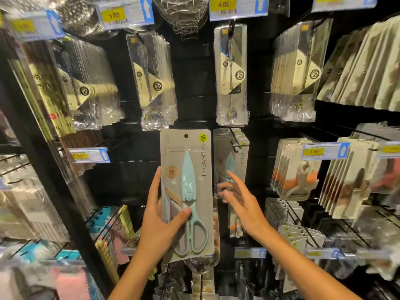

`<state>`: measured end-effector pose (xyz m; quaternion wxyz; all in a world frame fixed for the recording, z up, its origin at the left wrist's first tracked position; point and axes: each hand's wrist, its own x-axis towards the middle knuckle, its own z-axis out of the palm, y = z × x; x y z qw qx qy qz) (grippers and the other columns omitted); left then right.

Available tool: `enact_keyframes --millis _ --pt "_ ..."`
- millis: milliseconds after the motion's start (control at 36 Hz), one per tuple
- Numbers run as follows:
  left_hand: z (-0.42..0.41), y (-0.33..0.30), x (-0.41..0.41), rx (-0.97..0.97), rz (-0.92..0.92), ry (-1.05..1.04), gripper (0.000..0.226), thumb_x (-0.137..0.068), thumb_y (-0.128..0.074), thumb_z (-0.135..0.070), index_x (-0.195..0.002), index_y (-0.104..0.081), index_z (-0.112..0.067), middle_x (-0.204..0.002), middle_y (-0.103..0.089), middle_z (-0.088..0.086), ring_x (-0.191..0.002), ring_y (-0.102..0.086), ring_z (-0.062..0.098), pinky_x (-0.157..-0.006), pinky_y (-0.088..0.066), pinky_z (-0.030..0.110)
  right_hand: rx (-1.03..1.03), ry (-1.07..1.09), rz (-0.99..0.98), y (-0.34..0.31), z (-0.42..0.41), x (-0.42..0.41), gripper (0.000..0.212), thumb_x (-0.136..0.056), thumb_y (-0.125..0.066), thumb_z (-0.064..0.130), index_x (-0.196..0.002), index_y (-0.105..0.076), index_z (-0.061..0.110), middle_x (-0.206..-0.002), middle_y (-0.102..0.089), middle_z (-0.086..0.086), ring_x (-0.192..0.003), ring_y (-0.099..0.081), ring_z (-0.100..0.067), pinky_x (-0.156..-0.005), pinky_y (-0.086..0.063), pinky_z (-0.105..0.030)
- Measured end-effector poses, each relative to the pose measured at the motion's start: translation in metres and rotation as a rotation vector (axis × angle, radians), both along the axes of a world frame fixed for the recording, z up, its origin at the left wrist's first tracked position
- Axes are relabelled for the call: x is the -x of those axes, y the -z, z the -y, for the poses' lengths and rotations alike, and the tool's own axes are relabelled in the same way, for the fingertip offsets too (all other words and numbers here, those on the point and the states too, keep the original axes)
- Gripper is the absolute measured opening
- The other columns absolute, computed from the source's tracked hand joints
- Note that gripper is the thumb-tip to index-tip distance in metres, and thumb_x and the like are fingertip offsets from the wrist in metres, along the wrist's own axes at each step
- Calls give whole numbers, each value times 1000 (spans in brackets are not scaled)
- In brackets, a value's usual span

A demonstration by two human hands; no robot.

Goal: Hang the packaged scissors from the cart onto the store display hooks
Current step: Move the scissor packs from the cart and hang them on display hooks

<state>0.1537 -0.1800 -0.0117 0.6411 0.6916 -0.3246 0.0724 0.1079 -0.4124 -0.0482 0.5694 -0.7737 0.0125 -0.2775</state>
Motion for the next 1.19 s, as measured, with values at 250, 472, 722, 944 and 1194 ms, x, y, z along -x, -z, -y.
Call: enact_keyframes --millis 250,472,722,944,1194 --pt "10 8 7 -45 18 15 104 -80 -83 -22 -151 -18 -62 -153 -41 -28 -136 -52 7 -107 -52 40 -38 -146 58 -29 -24 15 72 -99 -60 6 -153 -31 42 -111 -66 -27 -106 -67 -41 -93 -58 -51" --pt "14 20 8 -102 -45 141 114 -77 -87 -22 -151 -11 -64 -147 -55 0 -121 -65 26 -102 -55 47 -39 -120 50 -16 -14 33 73 -98 -62 6 -150 -34 50 -111 -66 -26 -107 -68 -35 -92 -58 -48" --pt "44 39 13 -205 -54 241 118 -79 -88 -19 -153 -6 -60 -142 -59 -8 -118 -68 16 -95 -59 44 -29 4 -38 5 12 60 70 -98 -60 4 -149 -34 44 -104 -76 -2 -100 -73 -18 -91 -59 -46" --pt "72 34 8 -216 -62 283 117 -77 -89 -28 -150 -5 -65 -143 -59 -2 -122 -65 20 -101 -55 50 -46 66 0 1 31 67 74 -98 -59 2 -154 -29 40 -101 -77 1 -94 -74 -14 -83 -60 -33" --pt "80 30 -9 -219 -88 332 119 -76 -90 -24 -152 -8 -62 -136 -65 -5 -116 -69 19 -98 -57 51 -66 93 37 -4 36 64 73 -98 -59 0 -154 -31 37 -106 -77 -2 -101 -73 -17 -84 -60 -30"
